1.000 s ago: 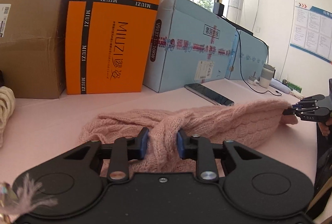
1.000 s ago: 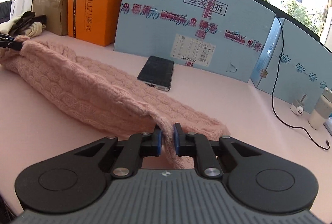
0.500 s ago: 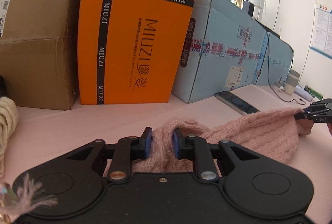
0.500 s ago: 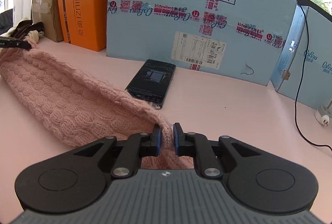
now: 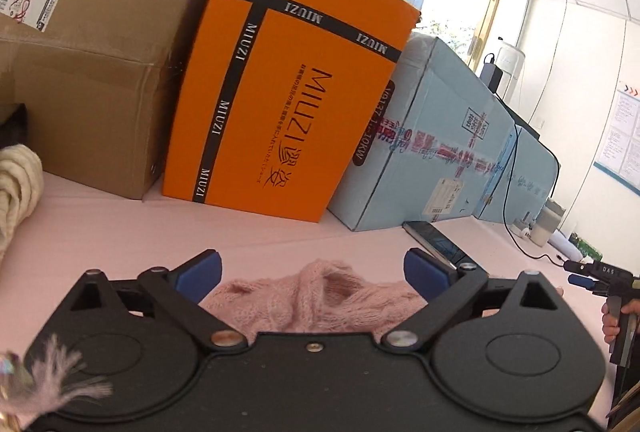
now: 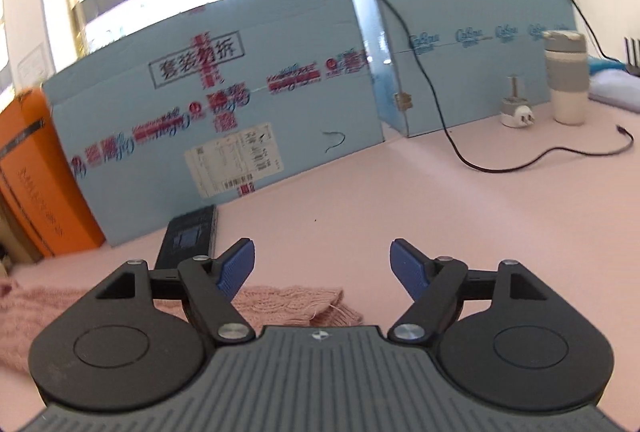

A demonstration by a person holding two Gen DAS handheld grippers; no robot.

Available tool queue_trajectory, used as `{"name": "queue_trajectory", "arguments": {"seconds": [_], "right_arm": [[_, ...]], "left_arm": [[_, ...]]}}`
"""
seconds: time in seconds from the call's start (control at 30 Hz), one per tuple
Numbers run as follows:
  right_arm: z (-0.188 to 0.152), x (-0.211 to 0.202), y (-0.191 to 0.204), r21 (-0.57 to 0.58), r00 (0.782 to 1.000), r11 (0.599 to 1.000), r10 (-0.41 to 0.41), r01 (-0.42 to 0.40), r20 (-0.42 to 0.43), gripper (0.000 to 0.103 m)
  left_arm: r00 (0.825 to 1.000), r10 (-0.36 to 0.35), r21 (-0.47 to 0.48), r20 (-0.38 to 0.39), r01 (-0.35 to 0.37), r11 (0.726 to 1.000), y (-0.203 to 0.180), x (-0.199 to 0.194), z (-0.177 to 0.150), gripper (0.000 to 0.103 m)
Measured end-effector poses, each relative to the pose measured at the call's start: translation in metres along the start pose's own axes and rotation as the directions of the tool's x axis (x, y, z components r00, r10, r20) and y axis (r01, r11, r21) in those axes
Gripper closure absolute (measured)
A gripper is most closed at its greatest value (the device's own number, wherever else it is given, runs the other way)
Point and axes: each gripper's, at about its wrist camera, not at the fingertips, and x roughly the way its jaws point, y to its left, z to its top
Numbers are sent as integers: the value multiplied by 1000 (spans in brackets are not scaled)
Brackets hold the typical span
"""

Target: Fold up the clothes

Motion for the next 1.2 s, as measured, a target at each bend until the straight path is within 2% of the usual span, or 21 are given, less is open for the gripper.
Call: {"name": "queue_trajectory", "arguments": {"seconds": [0.1,0.2,0.3,0.33,0.37,0.5,0.7,0.73,0.77,0.83,0.9,0.97,1.13,1.2], "right_arm": [[-15,-3,9,84,999,996,-41,42,-17,31],[-24,0,29,24,999,999,-28,28,-30,39],[-28,10,43,-71,997,996,-49,45,-60,76],[-29,13,46,-101,996,994,-59,52,-72,102],[-30,16,49,-131,994,990,-70,59,-84,102],[-26,9,57,-155,998,986,-64,60,-20,102],[-27,9,46,-104,991,987,-127,123,-32,100],[-27,6,42,-70,991,989,-135,133,-24,90],[-27,2,37,-31,990,990,-141,141,-13,70],[-27,-10,27,73,990,988,-139,138,9,49],[-27,-19,20,153,992,980,-128,128,-5,49],[-31,-22,15,229,991,965,-117,127,-59,49],[-49,-15,10,419,986,907,26,46,-164,48],[-52,-11,12,454,986,891,69,6,-149,41]], "left_arm": [[999,40,75,-34,-37,996,-16,7,-11,0],[992,86,151,-87,-72,986,-24,18,-23,0],[984,126,173,-125,-103,979,-25,26,-28,0],[985,122,167,-123,-101,981,-23,25,-29,0],[986,119,162,-121,-99,982,-22,24,-29,0],[984,124,149,-129,-105,983,-18,24,-30,0],[984,120,143,-129,-102,985,-18,24,-30,0],[984,120,142,-129,-101,985,-18,24,-30,0],[985,118,141,-129,-100,985,-18,25,-29,0],[985,116,137,-129,-98,986,-17,25,-29,0],[985,113,135,-128,-96,986,-17,25,-29,0],[986,110,132,-127,-94,987,-17,25,-29,0],[986,113,142,-121,-95,985,-18,24,-29,0],[987,111,143,-118,-94,985,-18,24,-29,0]]}}
